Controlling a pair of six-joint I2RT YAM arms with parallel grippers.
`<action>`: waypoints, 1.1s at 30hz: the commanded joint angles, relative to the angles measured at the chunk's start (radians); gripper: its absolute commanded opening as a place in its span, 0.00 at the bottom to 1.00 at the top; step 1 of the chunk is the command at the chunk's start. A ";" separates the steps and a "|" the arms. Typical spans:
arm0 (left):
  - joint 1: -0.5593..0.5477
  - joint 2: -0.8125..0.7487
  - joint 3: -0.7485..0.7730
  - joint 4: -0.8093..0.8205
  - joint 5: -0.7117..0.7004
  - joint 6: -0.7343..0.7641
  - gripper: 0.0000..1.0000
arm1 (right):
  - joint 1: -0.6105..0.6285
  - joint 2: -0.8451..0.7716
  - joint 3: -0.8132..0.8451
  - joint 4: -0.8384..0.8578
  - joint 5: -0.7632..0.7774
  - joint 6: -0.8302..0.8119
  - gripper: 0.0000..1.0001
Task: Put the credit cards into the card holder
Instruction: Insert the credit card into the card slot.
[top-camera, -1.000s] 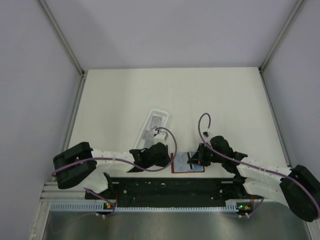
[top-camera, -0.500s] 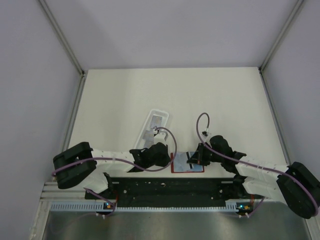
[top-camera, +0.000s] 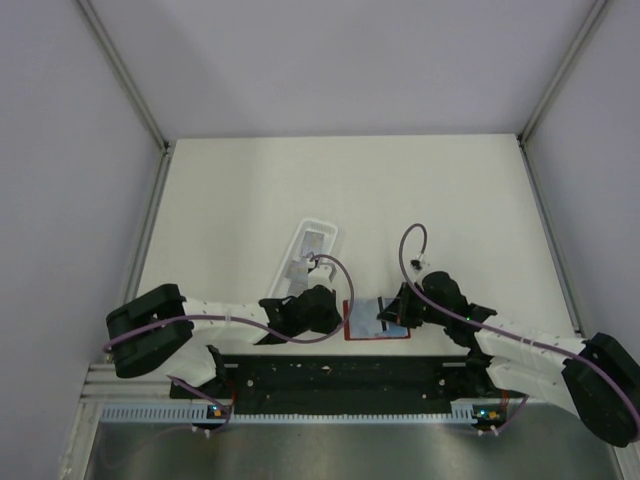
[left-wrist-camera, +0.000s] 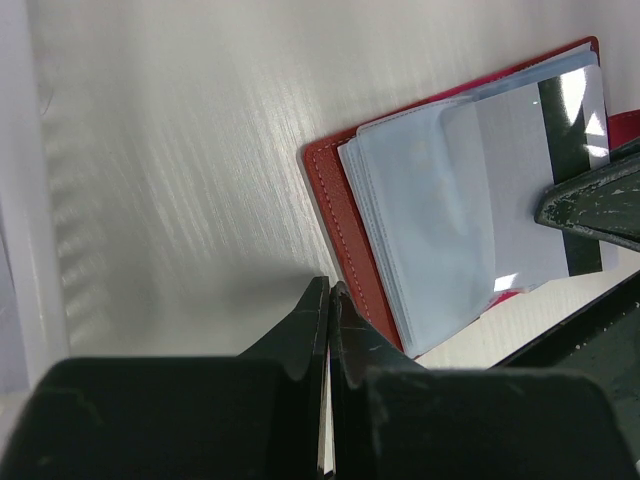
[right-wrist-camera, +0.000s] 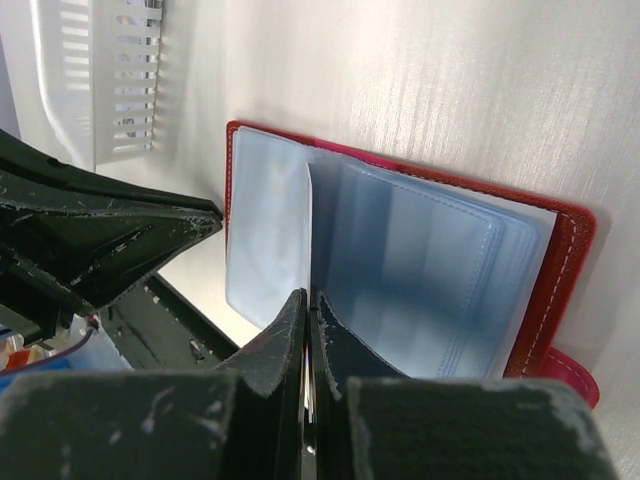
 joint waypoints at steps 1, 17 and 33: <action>-0.005 0.027 0.012 -0.030 0.009 -0.002 0.00 | -0.003 0.021 -0.024 0.035 0.024 0.001 0.00; -0.007 0.042 0.012 -0.007 0.034 0.001 0.00 | -0.003 0.093 -0.063 0.154 -0.005 0.056 0.00; -0.005 0.039 0.012 -0.001 0.043 0.001 0.00 | 0.028 0.148 -0.072 0.206 0.002 0.105 0.00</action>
